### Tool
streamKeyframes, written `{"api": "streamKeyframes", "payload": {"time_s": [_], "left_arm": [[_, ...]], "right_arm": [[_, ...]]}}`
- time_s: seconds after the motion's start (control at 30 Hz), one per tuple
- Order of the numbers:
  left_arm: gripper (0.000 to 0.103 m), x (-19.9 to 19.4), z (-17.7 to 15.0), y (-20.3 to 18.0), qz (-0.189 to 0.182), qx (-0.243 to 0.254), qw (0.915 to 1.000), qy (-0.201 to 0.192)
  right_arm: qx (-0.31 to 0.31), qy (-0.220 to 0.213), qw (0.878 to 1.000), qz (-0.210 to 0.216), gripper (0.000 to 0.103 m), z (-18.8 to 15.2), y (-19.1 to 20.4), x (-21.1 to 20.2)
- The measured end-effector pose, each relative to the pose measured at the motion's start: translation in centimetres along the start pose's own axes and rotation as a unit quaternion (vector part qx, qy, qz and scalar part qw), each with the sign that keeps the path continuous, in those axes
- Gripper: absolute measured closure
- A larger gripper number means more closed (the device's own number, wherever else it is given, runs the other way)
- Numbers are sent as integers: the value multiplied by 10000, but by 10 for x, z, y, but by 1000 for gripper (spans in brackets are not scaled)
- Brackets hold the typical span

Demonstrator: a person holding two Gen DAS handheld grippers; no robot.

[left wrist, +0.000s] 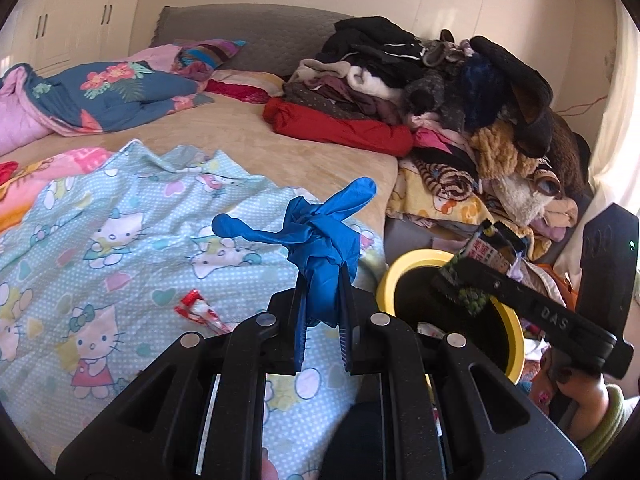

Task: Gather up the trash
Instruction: 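Carry the blue glove and green wrapper over the yellow-rimmed bin with both grippers, then open both grippers over the bin, dropping the glove and wrapper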

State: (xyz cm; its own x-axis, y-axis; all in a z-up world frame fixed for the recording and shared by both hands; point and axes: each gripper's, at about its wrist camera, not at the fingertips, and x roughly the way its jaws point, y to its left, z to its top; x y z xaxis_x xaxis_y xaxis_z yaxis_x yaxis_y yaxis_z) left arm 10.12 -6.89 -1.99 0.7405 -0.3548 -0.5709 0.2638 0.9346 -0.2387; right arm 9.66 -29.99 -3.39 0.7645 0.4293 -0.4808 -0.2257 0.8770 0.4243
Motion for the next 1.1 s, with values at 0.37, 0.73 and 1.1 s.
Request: {"api": "streamKeyframes", "payload": {"time_s": [0.37,0.73,1.1], "left_arm": [[95,11,-11,-32,-288,256,9991,177],[95,26,-25,-63,-572,499,9961,444],[95,52,-42,-99,-838,855,9897,790]], "right_arm": [[270,-76,9987,-429,93,3,-41,-8],[558,-111,9953,-785,93,3,-77,-16],[903,-15,9902,-1068,93,-3,-114,-21]]}}
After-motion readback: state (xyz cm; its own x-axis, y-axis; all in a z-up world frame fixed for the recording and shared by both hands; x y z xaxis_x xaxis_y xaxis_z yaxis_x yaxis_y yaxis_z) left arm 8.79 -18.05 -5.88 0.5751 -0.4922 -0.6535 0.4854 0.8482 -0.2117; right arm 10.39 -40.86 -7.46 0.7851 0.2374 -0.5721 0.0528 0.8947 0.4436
